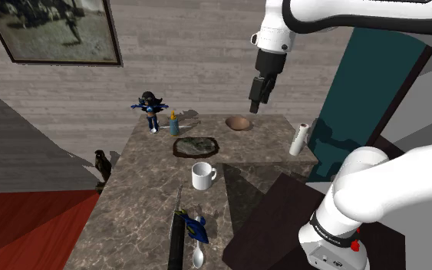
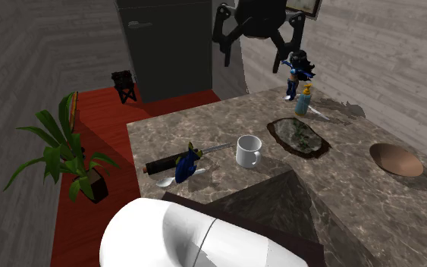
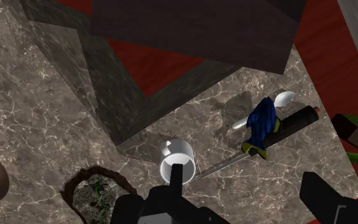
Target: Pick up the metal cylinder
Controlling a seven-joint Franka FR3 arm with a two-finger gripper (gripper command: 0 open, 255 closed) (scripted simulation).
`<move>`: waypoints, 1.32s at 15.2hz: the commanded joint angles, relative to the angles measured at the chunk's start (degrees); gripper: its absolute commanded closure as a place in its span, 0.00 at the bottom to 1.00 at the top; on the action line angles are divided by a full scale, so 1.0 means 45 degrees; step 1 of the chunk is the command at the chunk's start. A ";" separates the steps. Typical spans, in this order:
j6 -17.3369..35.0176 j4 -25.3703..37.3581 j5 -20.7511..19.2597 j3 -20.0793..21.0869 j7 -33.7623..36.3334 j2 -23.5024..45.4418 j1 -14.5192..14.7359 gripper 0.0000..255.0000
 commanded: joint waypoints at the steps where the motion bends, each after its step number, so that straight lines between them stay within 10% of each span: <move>1: 0.0000 0.0000 0.0000 0.0000 0.0000 0.0000 0.0000 0.00; 20: 0.7376 -0.4790 0.3155 0.5326 0.7164 0.2108 0.0258 0.00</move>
